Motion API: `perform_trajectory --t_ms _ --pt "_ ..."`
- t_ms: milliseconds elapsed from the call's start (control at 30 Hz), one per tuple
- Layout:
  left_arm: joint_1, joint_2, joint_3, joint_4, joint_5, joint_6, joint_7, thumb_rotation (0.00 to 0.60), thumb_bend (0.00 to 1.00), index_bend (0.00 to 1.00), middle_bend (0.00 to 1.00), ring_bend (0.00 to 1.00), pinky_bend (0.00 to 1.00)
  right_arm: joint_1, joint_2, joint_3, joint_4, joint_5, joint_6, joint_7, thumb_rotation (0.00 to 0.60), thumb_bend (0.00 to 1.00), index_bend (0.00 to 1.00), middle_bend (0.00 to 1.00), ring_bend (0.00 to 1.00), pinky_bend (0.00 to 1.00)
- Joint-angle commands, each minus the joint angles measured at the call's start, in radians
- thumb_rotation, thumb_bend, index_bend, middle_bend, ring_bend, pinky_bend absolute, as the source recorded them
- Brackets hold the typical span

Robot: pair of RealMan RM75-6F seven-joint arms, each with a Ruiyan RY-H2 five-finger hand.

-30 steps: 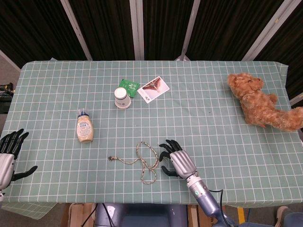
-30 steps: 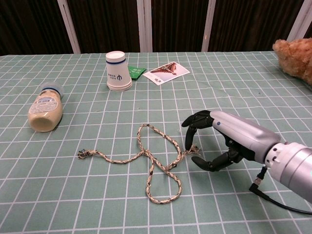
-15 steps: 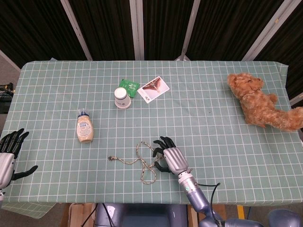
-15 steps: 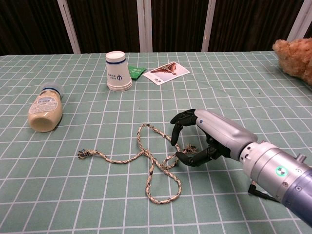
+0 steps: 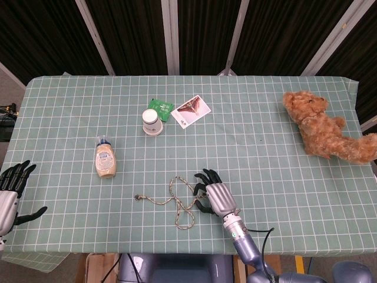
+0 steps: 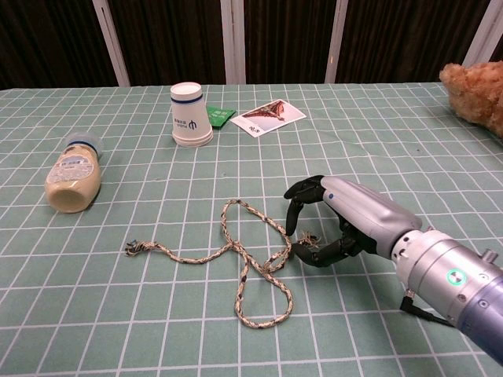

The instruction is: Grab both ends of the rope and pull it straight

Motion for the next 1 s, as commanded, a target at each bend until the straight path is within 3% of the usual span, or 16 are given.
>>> perform_trajectory --t_ms 33,1000 --pt "0.0 0.0 0.0 -0.001 0.001 0.001 0.001 0.6 0.01 0.03 0.0 0.0 0.0 -0.002 0.002 -0.001 -0.004 0.003 0.002 0.001 0.6 0.4 0.52 0.21 0.0 0.0" --pt "0.0 -0.001 -0.003 0.002 -0.001 0.006 -0.005 0.6 0.01 0.03 0.0 0.0 0.0 -0.006 -0.006 -0.022 -0.014 0.018 0.01 -0.012 0.6 0.4 0.54 0.21 0.0 0.0"
